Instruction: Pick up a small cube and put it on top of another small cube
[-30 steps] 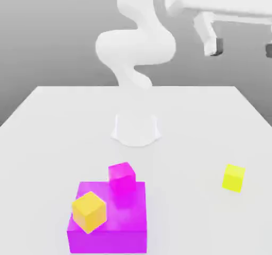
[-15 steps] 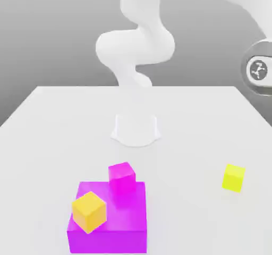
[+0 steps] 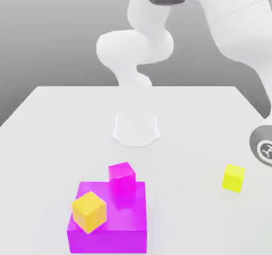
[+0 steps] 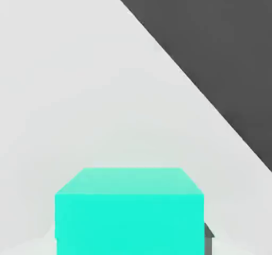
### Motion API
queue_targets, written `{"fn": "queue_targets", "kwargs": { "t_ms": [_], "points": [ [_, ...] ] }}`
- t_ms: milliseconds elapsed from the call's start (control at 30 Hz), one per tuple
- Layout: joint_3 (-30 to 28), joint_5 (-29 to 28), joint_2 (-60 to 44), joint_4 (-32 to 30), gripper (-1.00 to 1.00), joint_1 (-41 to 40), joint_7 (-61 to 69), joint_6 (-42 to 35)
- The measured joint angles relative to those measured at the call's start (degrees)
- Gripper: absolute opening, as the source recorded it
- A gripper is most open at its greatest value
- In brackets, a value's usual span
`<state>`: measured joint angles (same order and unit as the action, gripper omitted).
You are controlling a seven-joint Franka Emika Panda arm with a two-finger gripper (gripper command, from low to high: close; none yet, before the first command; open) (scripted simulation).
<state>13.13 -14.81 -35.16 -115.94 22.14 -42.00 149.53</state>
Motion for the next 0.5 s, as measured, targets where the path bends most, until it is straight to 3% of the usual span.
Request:
{"fn": "queue_targets", "kwargs": {
  "t_ms": [133,500],
  "points": [
    [0.45,3.23,7.72,-2.81,-1.0,-2.94,0.82,-4.66],
    [-12.53,12.04,27.83,-17.09,-1.0,-17.79,-6.62,-9.44]
  ]
}}
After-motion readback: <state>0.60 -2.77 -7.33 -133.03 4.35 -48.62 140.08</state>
